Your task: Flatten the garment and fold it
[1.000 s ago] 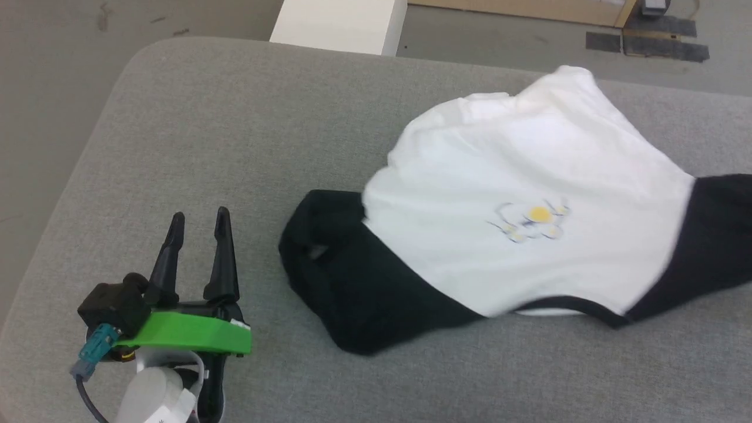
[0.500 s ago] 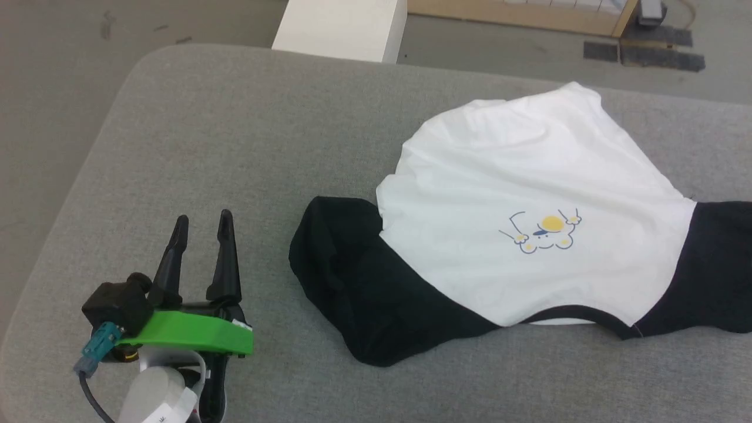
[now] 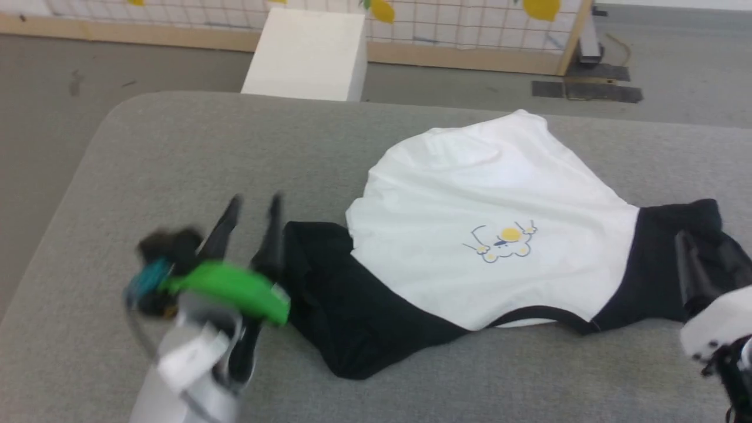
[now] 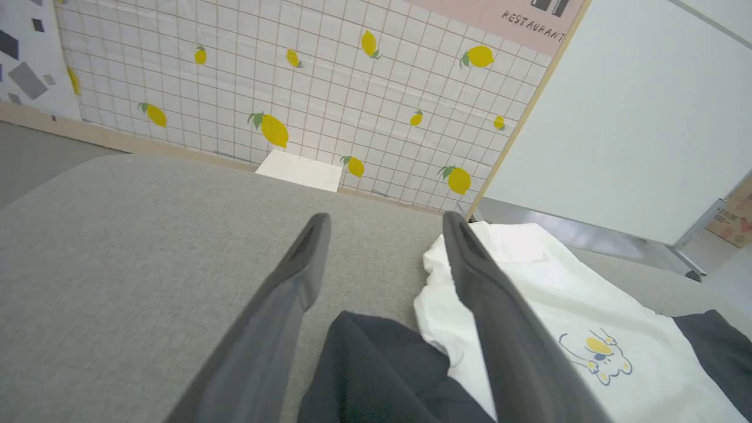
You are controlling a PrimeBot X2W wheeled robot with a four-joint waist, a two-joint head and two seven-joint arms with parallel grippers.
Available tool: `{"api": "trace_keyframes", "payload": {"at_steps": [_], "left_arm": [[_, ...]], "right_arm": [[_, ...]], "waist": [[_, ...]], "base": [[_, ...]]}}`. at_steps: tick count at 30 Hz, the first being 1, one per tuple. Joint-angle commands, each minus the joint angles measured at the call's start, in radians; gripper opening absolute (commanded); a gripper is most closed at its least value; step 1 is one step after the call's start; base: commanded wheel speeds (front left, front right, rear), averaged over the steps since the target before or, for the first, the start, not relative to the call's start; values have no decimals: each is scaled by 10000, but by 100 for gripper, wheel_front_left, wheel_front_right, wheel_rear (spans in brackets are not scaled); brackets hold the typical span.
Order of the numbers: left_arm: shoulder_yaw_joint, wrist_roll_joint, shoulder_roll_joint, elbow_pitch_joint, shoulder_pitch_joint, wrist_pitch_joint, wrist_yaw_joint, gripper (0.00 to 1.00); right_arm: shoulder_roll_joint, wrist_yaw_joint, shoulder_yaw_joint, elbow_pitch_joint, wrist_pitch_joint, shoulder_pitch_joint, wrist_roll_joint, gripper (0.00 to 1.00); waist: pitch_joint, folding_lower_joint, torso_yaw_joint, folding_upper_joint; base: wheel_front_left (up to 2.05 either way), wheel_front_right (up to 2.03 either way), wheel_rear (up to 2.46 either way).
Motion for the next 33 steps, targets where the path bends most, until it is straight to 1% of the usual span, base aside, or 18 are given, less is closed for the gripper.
{"api": "trace_keyframes", "payload": {"at_steps": [1, 3, 6, 7, 9, 12, 15, 19, 21, 28, 29, 30, 31, 33], "left_arm": [[-159, -83, -26, 158, -671, 331, -49, 100], [-584, -69, 42, 665, -1684, 1322, -55, 100], [-942, -276, 24, 1628, -3023, 2937, -50, 100], [-956, -473, -19, 2074, -3484, 3621, 36, 100], [-1193, -385, 33, 2798, -4314, 4784, 204, 100], [-1516, -144, 183, 3696, -5242, 6117, 403, 100], [-1866, 71, 349, 4454, -5897, 7285, 428, 100], [-2240, 450, 671, 5193, -6301, 8201, 527, 100], [-2407, 606, 826, 5453, -6384, 8426, 510, 100], [-2564, 402, 754, 6052, -6304, 8823, 362, 100], [-2623, 401, 758, 6134, -6280, 8900, 335, 71], [-2633, 387, 766, 6160, -6272, 8873, 324, 20], [-2612, 342, 772, 6210, -6261, 8852, 320, 0], [-2573, 352, 855, 6260, -6321, 8718, 403, 0]], "right_arm": [[7, -11, 122, 68, -91, 215, 82, 100], [8, -11, 317, 129, -136, 403, 194, 100], [8, -11, 460, 128, -193, 448, 307, 100], [9, -11, 521, 116, -222, 413, 359, 100], [9, -11, 690, 86, -205, 323, 292, 100], [9, -11, 835, -20, -241, 146, 216, 100], [9, -11, 880, -159, -277, 22, 217, 100], [10, -11, 886, -218, -364, -55, 425, 100], [10, -11, 909, -232, -429, -87, 447, 100], [10, -11, 862, -187, -601, -136, 496, 100], [10, -11, 857, -169, -624, -148, 505, 100], [10, -11, 866, -154, -631, -157, 517, 100], [10, -11, 883, -147, -646, -168, 510, 100], [10, -11, 879, -144, -661, -175, 472, 100]], "waist": [[-72, 0, -266, 0], [59, 0, -461, 0], [310, 0, -774, 0], [420, 0, -914, 0], [677, 0, -1193, 0], [1063, 0, -1602, 0], [1490, 0, -1948, 0], [1916, 0, -2255, 0], [2062, 0, -2365, 0], [2360, 0, -2397, 0], [2380, 0, -2382, 0], [2400, 0, -2372, 0], [2421, 0, -2356, 0], [2453, 0, -2308, 0]], "base": [[0, 0, 0], [0, 0, 0], [0, 0, 0], [0, 0, 0], [0, 0, 0], [0, 0, 0], [0, 0, 0], [0, 0, 0], [0, 0, 0], [0, 0, 0], [0, 0, 0], [0, 0, 0], [0, 0, 0], [0, 0, 0]]}}
